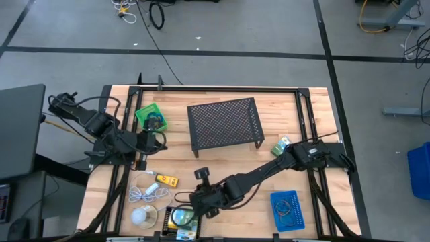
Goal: Pick & Place Office Desk Supplies
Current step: Adjust the yellow crayon box in the black bin
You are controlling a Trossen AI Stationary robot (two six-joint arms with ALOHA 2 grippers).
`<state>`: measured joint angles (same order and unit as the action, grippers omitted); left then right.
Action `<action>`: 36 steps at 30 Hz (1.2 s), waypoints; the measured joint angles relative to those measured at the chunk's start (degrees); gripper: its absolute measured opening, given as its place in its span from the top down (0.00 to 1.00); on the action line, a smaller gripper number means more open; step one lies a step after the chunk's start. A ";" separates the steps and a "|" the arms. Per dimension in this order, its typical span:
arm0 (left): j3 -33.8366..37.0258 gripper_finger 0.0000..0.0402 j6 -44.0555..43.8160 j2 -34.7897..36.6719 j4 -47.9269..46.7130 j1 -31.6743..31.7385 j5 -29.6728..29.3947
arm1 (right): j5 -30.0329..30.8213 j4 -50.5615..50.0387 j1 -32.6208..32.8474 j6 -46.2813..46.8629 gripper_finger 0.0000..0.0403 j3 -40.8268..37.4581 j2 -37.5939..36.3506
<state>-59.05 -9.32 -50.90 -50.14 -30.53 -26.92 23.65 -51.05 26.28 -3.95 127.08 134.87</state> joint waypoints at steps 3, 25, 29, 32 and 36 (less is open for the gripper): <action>0.02 1.00 -0.81 -0.06 0.69 -2.09 -0.04 | 0.17 -0.60 -0.24 -0.92 0.97 -0.15 2.40; 0.07 1.00 -1.78 -6.97 5.78 -12.28 -8.21 | -9.20 20.91 -6.94 -16.32 0.94 -10.72 1.95; 0.07 0.99 -2.03 -6.97 5.77 -12.25 -8.28 | -5.84 25.31 -8.24 -13.23 0.93 -10.72 1.88; 0.07 0.99 -2.01 -6.97 5.76 -12.25 -8.83 | -5.67 23.17 -9.98 -9.33 0.87 -10.72 1.84; 0.07 0.99 -2.47 -6.97 5.77 -12.25 -9.28 | -5.28 19.72 -10.76 -8.45 0.74 -10.72 1.84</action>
<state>-58.98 -11.79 -57.87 -44.38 -42.78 -36.20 18.36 -31.33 15.52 -12.40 116.36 136.70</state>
